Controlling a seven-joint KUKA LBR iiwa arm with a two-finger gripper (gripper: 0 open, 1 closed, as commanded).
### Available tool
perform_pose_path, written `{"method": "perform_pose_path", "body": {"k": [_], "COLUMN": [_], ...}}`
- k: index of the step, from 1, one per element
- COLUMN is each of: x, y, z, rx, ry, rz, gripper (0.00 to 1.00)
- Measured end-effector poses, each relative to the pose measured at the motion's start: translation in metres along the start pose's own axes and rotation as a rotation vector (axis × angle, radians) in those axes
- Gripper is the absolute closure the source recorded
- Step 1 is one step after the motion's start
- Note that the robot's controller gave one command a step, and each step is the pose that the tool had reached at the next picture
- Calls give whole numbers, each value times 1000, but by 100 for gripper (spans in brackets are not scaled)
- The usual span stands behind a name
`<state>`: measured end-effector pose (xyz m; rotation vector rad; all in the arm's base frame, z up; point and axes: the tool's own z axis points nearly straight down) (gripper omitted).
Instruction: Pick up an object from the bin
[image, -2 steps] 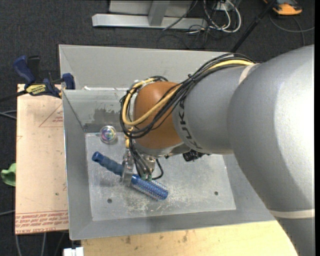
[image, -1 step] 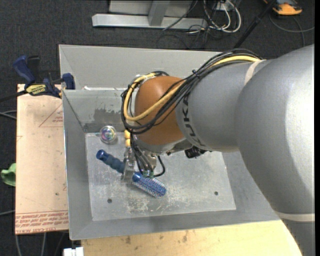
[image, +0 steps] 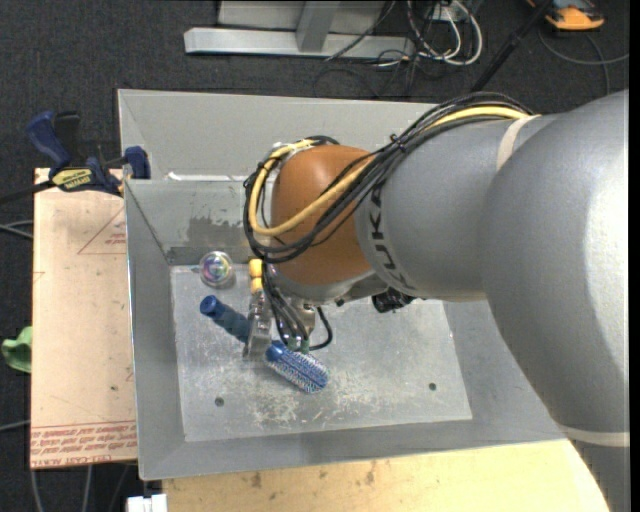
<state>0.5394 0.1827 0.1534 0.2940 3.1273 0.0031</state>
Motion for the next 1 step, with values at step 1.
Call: {"method": "perform_pose_path", "body": {"k": [1], "x": [-1], "y": [1], "z": [-38], "rx": [-2], "ry": [-3], "rz": [-1], "gripper": [100]}}
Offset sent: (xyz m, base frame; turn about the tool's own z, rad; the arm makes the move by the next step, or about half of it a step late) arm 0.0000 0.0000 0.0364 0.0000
